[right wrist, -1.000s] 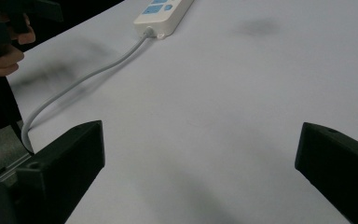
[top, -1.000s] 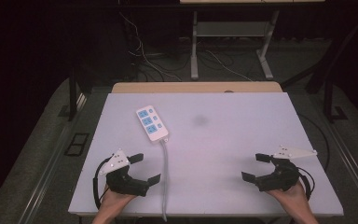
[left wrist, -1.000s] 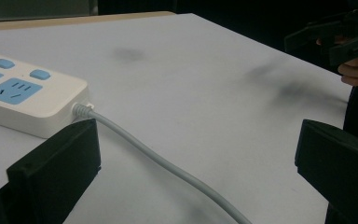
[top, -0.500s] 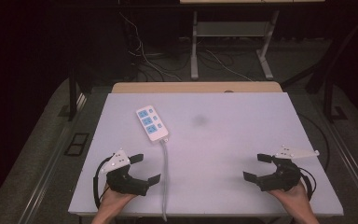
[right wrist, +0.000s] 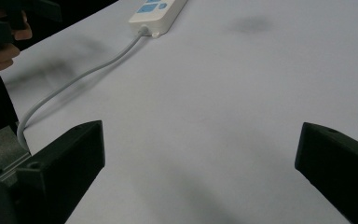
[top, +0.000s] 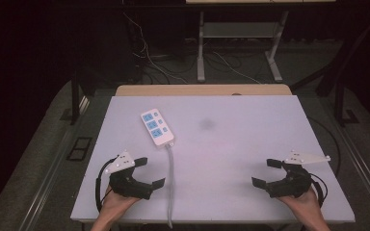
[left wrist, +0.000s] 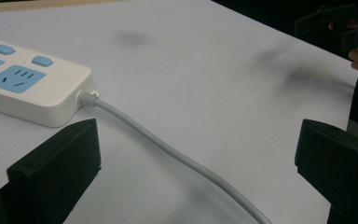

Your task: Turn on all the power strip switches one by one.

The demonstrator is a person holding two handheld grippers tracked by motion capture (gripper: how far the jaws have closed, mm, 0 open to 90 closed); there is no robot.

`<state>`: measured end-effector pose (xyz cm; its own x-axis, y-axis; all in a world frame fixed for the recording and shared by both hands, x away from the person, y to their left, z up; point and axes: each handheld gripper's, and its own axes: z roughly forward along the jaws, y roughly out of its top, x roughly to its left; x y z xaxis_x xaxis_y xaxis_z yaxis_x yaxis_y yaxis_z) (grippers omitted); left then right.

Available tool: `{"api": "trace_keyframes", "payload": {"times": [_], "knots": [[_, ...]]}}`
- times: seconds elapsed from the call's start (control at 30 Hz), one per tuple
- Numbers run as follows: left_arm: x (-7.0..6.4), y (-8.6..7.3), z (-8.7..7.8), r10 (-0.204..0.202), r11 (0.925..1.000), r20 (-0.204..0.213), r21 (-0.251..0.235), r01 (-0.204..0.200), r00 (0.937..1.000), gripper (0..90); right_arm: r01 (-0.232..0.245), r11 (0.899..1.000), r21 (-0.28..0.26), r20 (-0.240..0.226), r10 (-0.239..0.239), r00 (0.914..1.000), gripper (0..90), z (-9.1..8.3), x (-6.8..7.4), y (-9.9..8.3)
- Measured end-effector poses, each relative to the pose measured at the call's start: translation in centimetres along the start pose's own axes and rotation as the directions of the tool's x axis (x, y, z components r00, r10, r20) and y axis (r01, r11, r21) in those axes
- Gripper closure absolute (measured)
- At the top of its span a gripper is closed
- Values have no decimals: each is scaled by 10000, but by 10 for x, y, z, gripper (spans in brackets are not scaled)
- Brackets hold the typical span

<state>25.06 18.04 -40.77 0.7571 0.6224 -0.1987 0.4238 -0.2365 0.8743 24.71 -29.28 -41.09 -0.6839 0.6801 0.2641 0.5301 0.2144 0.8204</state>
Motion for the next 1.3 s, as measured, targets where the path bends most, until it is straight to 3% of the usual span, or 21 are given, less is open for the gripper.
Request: {"api": "trace_keyframes", "payload": {"times": [0.5,0.73,1.0,1.3], "knots": [[8,17,6,147,9950,165,983,-162,9998,0,-32,10000,-17,52,33,10000,12,-1,-1,-1],[12,26,14,320,9875,237,1536,-352,9992,0,-49,10000,8,74,49,10000,13,-1,-2,-1],[17,36,17,380,9823,255,1824,-420,9990,0,-60,10000,38,96,60,9999,13,-2,-2,-2],[22,55,17,815,9692,315,2306,-866,9962,0,-3,9999,102,108,2,9999,13,-1,-2,-3]]}}
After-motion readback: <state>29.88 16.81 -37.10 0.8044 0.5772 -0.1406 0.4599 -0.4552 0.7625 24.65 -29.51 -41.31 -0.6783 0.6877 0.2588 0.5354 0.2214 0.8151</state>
